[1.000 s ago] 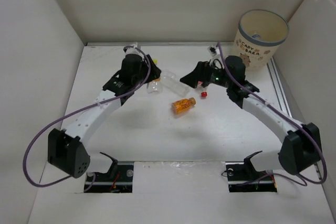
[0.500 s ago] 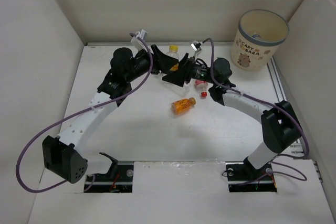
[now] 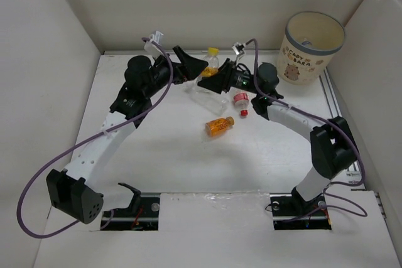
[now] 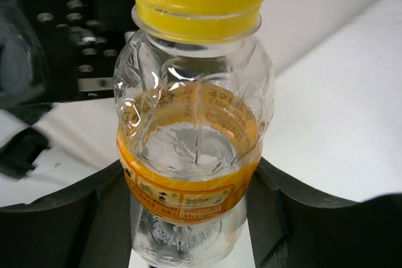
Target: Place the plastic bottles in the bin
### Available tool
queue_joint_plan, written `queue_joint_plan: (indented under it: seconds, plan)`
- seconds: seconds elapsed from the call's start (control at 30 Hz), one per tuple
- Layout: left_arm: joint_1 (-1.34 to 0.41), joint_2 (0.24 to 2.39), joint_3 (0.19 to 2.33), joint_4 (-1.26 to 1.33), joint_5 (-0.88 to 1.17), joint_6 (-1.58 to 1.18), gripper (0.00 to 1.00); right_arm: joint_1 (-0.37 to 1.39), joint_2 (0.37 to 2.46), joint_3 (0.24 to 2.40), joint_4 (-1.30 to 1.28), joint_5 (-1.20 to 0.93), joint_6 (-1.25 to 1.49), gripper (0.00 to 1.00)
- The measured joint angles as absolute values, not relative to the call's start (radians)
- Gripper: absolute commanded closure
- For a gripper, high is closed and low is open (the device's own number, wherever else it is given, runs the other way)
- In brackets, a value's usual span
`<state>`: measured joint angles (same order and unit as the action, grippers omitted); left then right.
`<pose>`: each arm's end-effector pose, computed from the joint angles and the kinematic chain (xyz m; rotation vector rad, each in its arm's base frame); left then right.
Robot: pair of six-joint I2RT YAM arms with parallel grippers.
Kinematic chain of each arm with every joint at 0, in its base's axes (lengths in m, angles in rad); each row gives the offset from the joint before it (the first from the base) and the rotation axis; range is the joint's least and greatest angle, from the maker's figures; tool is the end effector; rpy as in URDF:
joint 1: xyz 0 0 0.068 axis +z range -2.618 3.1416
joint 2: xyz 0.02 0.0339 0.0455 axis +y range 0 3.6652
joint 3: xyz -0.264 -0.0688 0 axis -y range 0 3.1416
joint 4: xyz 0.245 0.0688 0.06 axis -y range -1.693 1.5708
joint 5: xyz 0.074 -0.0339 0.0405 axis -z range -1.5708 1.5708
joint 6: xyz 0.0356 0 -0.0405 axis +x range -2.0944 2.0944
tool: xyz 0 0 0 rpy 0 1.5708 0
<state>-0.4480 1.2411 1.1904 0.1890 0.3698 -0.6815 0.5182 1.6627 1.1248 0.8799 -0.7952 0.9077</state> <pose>0.2544 -0.1365 0.4256 0.1473 1.5478 -1.1748 0.3163 0.2096 0.3356 -0.5193 1.4579 1.6554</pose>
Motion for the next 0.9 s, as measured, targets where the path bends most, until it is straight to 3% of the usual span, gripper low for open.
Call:
queue_joint_plan:
  seconds: [0.27,0.5,0.73,0.8,0.83,0.87,0.9]
  plan:
    - [-0.432,1.224,1.345,-0.018,-0.002,-0.697,0.00,0.224,1.643,1.477,0.300,-0.479,0.656,1.00]
    - [-0.432,1.271,1.340,-0.086,-0.052,-0.666,0.00,-0.039,1.784,1.865,0.062,-0.171,0.580,1.00]
    - [-0.432,1.352,1.309,-0.102,-0.067,-0.623,0.00,-0.188,1.934,1.909,-0.081,-0.057,0.578,1.00]
    - [-0.432,1.382,1.309,-0.102,-0.062,-0.617,0.00,-0.207,1.976,1.929,-0.126,-0.047,0.572,0.81]
    - [-0.432,1.396,1.309,-0.102,-0.057,-0.616,0.00,-0.214,1.993,1.941,-0.148,-0.045,0.566,0.45]
    - [-0.432,1.407,1.306,-0.099,-0.051,-0.614,0.00,-0.218,2.006,1.951,-0.165,-0.044,0.560,0.23]
    - [-0.432,1.415,1.301,-0.094,-0.046,-0.612,0.00,-0.222,2.017,1.962,-0.181,-0.042,0.554,0.16]
